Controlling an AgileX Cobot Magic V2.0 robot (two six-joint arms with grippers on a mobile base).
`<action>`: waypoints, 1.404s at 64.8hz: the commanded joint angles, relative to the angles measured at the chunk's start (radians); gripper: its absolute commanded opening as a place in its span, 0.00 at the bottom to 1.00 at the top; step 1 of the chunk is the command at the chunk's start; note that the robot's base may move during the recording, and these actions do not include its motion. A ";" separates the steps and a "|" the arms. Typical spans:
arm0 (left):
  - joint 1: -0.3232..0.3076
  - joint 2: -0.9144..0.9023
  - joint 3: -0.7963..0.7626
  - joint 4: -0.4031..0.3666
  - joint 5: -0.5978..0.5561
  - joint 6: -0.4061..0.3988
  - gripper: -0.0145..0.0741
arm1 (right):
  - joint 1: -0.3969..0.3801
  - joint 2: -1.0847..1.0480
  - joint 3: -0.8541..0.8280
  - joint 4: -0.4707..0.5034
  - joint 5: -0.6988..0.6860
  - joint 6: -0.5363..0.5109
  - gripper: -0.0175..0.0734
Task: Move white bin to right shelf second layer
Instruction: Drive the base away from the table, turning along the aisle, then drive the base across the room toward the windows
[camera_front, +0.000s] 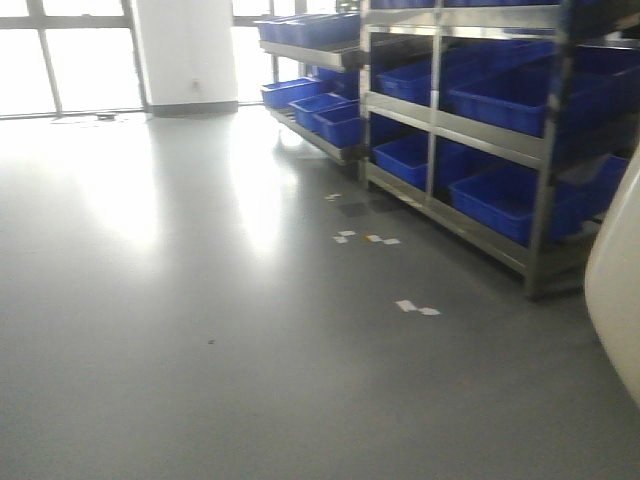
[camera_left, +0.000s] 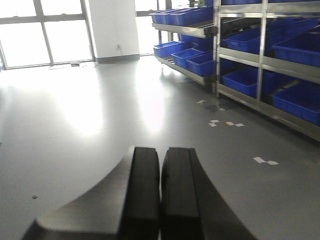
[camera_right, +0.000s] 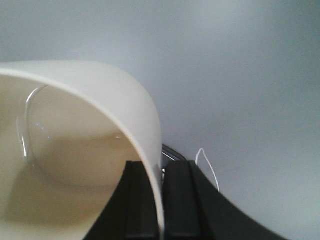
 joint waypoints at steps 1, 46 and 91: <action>-0.002 -0.015 0.037 -0.006 -0.086 -0.003 0.26 | -0.007 -0.002 -0.027 -0.004 -0.007 -0.002 0.27; -0.002 -0.015 0.037 -0.006 -0.086 -0.003 0.26 | -0.007 -0.002 -0.027 -0.006 -0.005 -0.002 0.27; -0.002 -0.015 0.037 -0.006 -0.086 -0.003 0.26 | -0.007 -0.002 -0.027 -0.005 -0.005 -0.002 0.27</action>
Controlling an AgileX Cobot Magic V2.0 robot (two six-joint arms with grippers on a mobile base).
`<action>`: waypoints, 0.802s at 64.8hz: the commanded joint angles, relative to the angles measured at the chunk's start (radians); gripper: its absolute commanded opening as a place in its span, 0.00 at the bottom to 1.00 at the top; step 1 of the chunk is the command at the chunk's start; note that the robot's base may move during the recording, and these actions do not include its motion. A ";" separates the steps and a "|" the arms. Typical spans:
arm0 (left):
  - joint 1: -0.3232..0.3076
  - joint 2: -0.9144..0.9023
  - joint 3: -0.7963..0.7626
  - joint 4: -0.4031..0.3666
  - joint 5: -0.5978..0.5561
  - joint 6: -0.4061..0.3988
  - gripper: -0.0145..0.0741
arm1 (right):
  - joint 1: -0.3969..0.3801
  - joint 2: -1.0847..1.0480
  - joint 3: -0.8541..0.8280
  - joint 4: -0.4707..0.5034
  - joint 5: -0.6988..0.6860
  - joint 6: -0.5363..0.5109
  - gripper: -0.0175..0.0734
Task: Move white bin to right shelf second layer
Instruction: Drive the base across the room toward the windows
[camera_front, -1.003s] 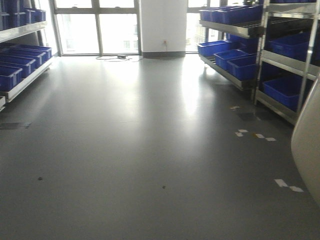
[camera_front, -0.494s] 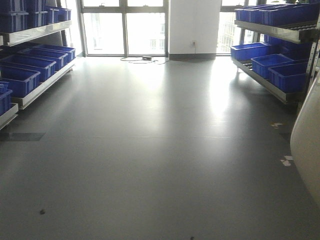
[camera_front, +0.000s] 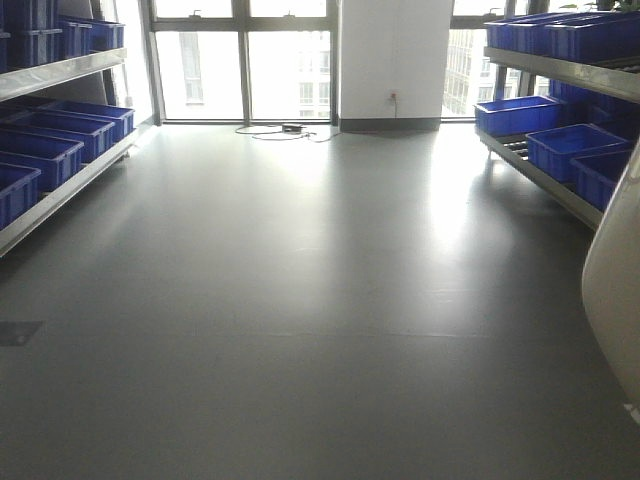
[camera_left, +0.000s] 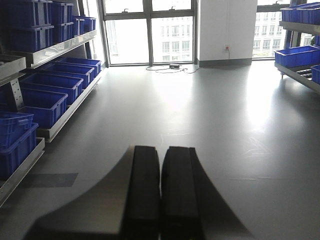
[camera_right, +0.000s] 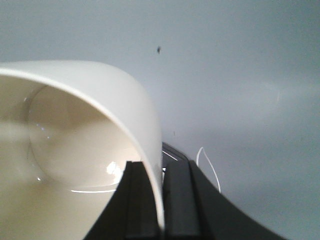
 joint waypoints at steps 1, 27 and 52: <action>-0.002 -0.015 0.037 -0.006 -0.086 -0.003 0.26 | -0.007 -0.002 -0.027 -0.010 -0.005 -0.002 0.27; -0.002 -0.015 0.037 -0.006 -0.086 -0.003 0.26 | -0.007 -0.002 -0.027 -0.010 -0.006 -0.002 0.27; -0.002 -0.015 0.037 -0.006 -0.086 -0.003 0.26 | -0.007 -0.002 -0.027 -0.010 -0.007 -0.002 0.27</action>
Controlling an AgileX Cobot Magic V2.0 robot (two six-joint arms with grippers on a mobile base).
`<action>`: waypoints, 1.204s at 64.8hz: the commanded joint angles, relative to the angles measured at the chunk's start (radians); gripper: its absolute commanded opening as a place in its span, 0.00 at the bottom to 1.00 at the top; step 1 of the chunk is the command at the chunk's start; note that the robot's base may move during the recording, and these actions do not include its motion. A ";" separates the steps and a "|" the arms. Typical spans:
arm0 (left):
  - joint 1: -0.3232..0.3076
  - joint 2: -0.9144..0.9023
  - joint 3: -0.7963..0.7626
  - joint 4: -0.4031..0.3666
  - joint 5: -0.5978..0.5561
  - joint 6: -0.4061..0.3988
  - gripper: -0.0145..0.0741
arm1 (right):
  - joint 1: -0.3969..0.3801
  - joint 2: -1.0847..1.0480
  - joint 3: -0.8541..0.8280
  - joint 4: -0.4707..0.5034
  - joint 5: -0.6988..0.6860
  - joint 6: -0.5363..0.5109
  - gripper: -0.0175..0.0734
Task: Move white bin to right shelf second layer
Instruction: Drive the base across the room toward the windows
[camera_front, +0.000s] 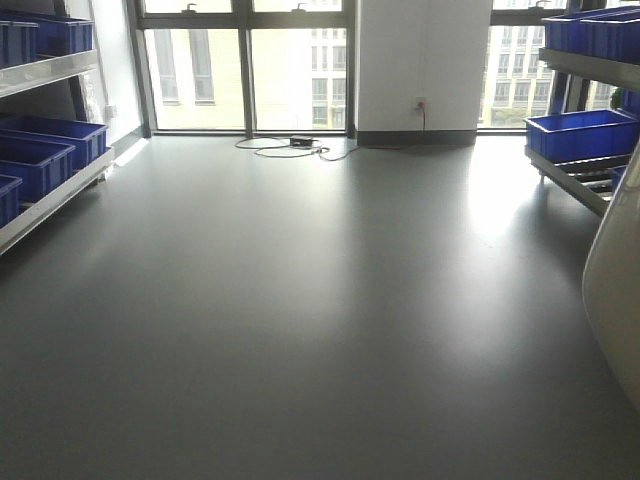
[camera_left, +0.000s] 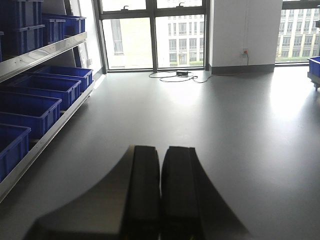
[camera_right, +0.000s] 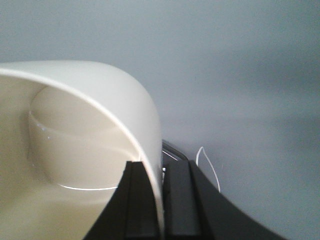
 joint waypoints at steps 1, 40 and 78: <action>-0.002 -0.015 0.037 -0.006 -0.086 -0.003 0.26 | -0.007 -0.002 -0.027 -0.010 -0.007 -0.002 0.27; 0.010 -0.015 0.037 -0.006 -0.086 -0.003 0.26 | -0.007 0.102 -0.029 -0.038 -0.098 -0.002 0.27; 0.010 -0.015 0.037 -0.006 -0.086 -0.003 0.26 | -0.007 0.133 -0.029 -0.037 -0.115 -0.002 0.27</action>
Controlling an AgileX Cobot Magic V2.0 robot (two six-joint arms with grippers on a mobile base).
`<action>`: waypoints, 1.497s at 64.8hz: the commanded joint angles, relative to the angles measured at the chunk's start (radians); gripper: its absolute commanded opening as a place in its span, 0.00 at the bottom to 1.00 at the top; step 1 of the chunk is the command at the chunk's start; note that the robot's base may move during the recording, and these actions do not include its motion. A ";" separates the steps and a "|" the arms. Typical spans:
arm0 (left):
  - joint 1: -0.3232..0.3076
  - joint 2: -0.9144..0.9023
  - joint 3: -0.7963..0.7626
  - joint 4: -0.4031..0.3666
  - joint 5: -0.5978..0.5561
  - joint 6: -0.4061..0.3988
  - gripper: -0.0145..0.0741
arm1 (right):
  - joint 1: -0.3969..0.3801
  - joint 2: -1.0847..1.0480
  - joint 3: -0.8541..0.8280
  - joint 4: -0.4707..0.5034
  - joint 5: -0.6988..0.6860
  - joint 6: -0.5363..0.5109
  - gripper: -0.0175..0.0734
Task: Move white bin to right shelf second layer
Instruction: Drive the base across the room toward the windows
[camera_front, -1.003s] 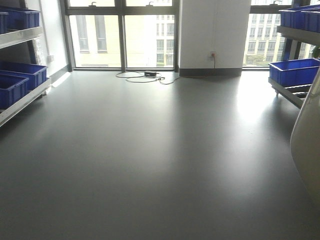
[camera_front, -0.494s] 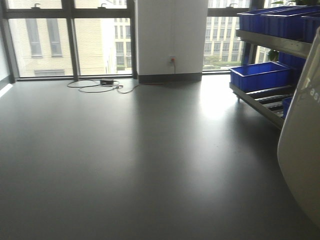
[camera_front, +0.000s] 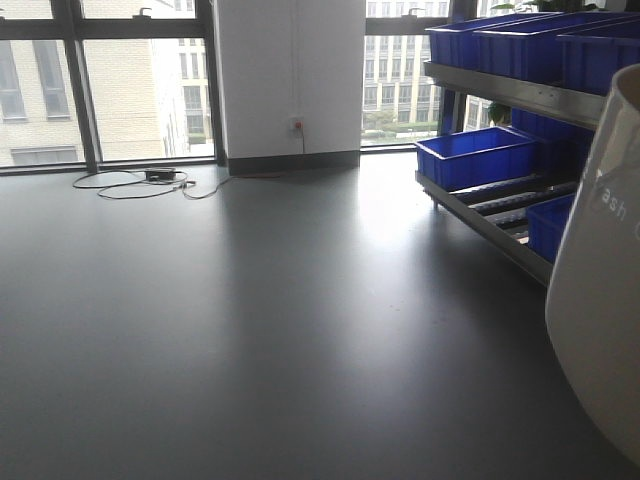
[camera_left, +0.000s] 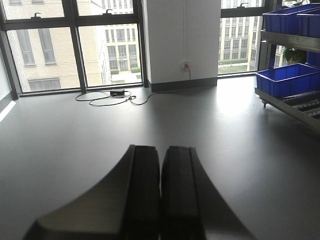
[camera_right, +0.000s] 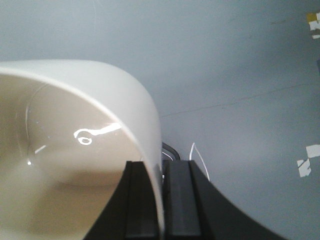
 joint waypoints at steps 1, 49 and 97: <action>0.003 -0.015 0.037 -0.006 -0.084 -0.003 0.26 | -0.007 -0.005 -0.029 -0.010 -0.041 -0.002 0.27; 0.003 -0.015 0.037 -0.006 -0.084 -0.003 0.26 | -0.007 -0.005 -0.029 -0.010 -0.041 -0.002 0.27; 0.003 -0.015 0.037 -0.006 -0.084 -0.003 0.26 | -0.007 -0.005 -0.029 -0.010 -0.040 -0.002 0.27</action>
